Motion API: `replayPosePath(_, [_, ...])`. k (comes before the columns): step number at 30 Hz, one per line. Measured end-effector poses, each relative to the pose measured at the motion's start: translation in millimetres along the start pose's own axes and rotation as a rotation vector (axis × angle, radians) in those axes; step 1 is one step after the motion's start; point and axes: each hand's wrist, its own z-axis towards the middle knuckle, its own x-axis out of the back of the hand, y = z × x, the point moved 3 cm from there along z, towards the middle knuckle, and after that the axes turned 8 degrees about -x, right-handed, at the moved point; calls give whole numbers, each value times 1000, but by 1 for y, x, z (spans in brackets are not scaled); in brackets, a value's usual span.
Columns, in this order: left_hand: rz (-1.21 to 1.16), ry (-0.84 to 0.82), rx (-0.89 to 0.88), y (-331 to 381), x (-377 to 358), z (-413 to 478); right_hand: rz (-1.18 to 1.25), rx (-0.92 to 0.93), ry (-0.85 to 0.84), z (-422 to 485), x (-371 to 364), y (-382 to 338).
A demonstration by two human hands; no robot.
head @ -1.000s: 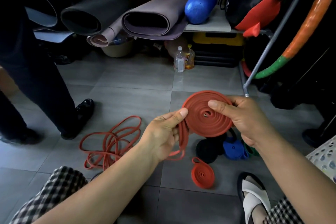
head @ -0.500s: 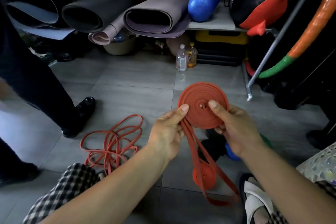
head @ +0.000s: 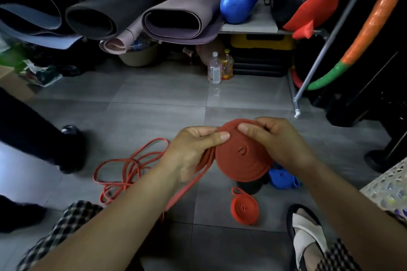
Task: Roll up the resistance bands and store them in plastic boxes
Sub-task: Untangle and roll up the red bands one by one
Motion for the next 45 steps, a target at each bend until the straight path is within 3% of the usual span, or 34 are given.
replayPosePath(5, [59, 87, 51, -13, 2, 0, 51, 1, 192, 5, 7, 4])
replayPosePath(8, [-47, 159, 56, -19, 1, 0, 202, -21, 268, 7, 12, 3])
replayPosePath(12, [-229, 213, 97, -28, -4, -3, 354, -51, 302, 7, 1, 8])
replayPosePath(20, [-348, 168, 27, -32, -14, -8, 616, -102, 361, 1, -16, 21])
replayPosePath(23, [-159, 173, -25, -24, -2, -4, 459, -132, 239, 7, -10, 22])
replayPosePath(27, [159, 64, -84, -11, 6, 1, -102, 48, -5, 14, 7, 16])
replayPosePath(31, [487, -95, -119, -9, 0, -3, -245, -14, -284, 7, 3, 10])
replayPosePath(33, [515, -92, -95, -9, 2, -4, -237, 20, -246, 7, 1, 8])
replayPosePath(38, [175, -79, -45, -6, 4, -4, -12, 7, -65, 9, 8, 8])
replayPosePath(45, [187, -56, 32, -17, 8, -8, 35, 30, -7, 9, 16, 10])
